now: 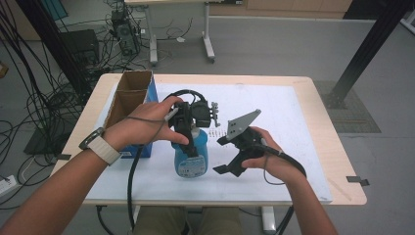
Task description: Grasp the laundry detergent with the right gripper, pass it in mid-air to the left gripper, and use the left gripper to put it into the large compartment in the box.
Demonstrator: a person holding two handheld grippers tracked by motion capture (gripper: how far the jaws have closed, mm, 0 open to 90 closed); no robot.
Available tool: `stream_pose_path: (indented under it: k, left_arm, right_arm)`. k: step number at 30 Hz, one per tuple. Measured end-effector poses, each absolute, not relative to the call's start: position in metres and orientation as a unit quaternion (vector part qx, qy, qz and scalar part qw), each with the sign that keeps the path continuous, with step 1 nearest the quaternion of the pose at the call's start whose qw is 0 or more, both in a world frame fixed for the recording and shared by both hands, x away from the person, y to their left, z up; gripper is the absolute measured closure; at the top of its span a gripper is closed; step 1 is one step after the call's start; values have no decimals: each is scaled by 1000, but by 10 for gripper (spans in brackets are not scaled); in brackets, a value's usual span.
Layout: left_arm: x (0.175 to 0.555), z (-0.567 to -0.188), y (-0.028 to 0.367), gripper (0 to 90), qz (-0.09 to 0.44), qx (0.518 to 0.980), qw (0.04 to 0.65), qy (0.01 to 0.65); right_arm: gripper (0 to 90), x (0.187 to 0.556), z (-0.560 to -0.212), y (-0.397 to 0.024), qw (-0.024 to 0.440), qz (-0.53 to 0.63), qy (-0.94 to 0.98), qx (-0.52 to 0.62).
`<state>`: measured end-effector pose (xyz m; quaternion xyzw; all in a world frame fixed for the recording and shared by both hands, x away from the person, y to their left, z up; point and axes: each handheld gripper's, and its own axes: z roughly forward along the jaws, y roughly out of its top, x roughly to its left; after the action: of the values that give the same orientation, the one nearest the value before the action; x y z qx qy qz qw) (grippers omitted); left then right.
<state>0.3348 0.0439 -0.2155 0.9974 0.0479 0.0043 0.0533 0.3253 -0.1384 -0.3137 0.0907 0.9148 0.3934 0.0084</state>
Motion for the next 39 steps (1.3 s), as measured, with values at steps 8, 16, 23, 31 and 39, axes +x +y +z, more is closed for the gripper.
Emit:
stream_pose_path:
  k: [8,16,23,31,39]
  left_arm:
    - [342,-197,52,373,29,989,66,131]
    - [346,-170,55,373,62,978,61,188]
    - [348,-158,54,373,63,972,52,222]
    - [354,-137,55,373,77,955,50,282]
    - [360,-117,55,373,89,933,53,344]
  right_arm:
    - [83,334,-301,-171,28,337,933,123]
    - [83,343,-292,-197,40,308,939,147]
    - [83,348,-287,-211,45,293,941,163]
    - [86,348,-277,-226,52,276,944,170]
    - [88,354,-272,-236,60,269,945,177]
